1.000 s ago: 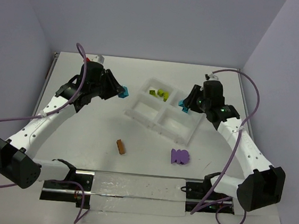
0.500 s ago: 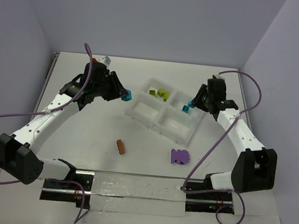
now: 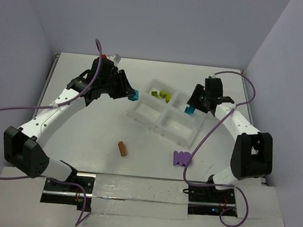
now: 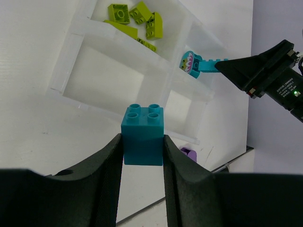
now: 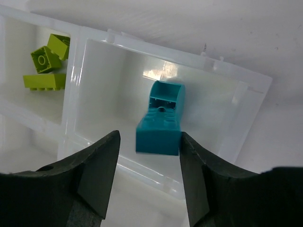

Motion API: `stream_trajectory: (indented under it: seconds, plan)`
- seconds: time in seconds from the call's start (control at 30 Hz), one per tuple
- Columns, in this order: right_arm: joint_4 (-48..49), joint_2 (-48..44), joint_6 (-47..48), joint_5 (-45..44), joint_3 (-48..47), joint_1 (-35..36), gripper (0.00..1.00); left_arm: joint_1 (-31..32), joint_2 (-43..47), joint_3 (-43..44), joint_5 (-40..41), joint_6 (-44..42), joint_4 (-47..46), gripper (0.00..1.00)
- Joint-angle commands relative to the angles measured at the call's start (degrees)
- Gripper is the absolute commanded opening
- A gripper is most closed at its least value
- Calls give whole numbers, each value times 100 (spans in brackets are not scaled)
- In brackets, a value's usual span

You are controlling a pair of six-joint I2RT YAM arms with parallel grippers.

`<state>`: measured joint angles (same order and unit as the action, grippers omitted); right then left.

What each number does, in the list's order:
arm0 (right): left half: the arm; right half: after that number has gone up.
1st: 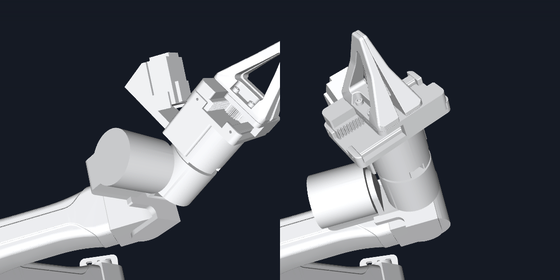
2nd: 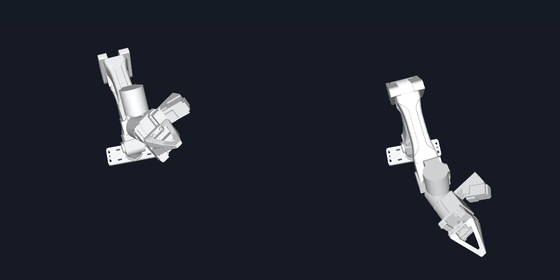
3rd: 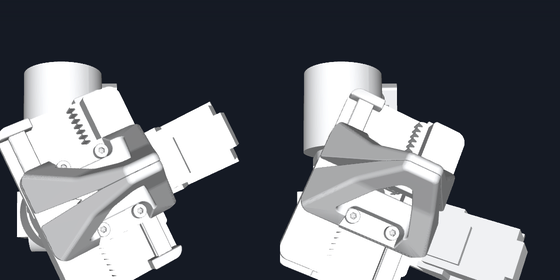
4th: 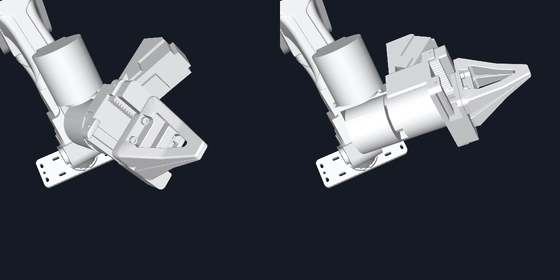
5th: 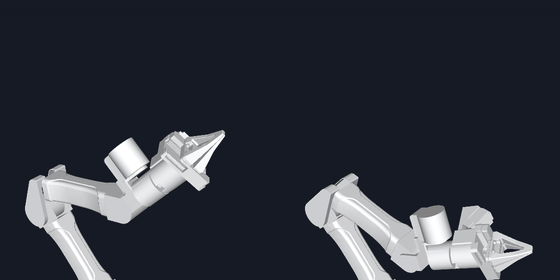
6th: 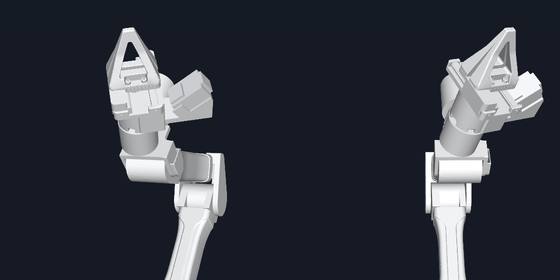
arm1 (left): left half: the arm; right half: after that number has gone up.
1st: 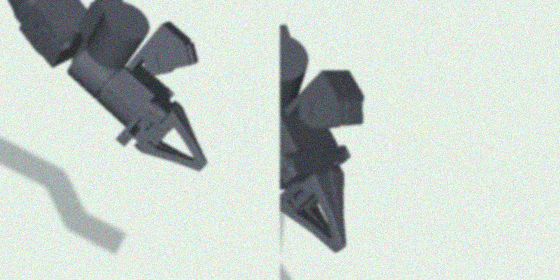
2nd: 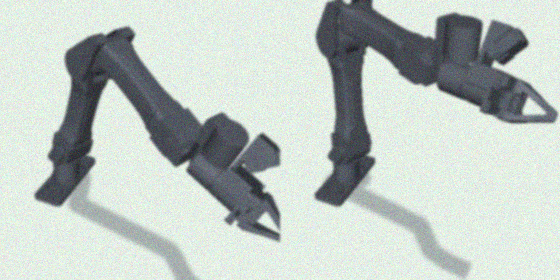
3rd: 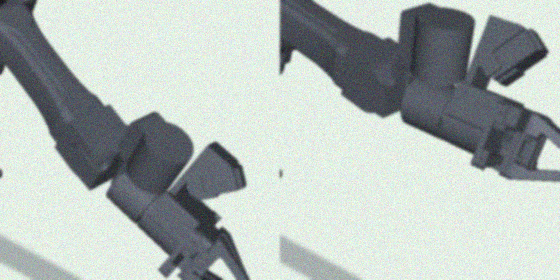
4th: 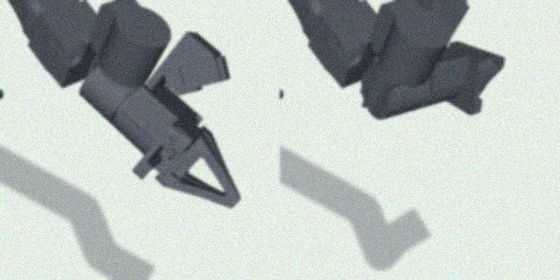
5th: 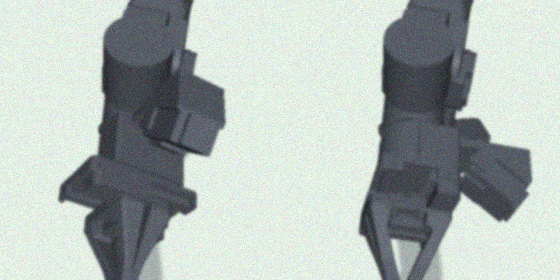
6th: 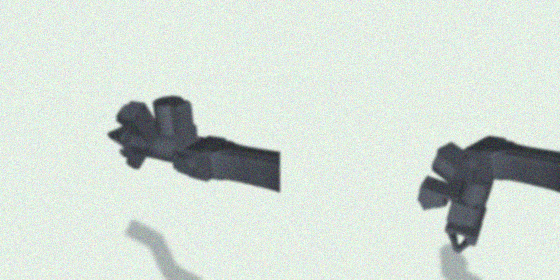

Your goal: Sort the legos into containers by color

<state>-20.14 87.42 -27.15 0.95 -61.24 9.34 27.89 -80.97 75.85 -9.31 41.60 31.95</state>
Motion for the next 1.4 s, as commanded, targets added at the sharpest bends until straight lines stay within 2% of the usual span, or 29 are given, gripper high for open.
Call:
stream_trajectory:
  seconds: [0.0,0.43,0.63,0.83,0.93,1.03,1.17,1.37]
  plan:
    - [262,-19,27,129,-416,-20,65,77,-42,299,-160,-99,-30,0]
    - [-116,-732,182,147,-923,-18,67,164,-77,377,-214,-169,-42,0]
    - [-229,-1240,189,583,-927,81,66,249,-66,383,-370,-315,-123,0]
    - [128,-1815,184,1666,-684,962,66,393,-103,347,-449,-302,-290,0]
    - [341,-1816,63,1682,-522,1824,66,445,-60,264,-251,-48,-486,0]
    - [596,-1709,-225,1558,-477,2269,66,463,45,127,-51,329,-655,0]
    - [856,-1571,-601,1584,-449,2397,66,516,226,-62,-161,391,-960,0]
    - [701,-1464,-647,1621,-618,2436,66,520,317,-105,62,396,-712,0]
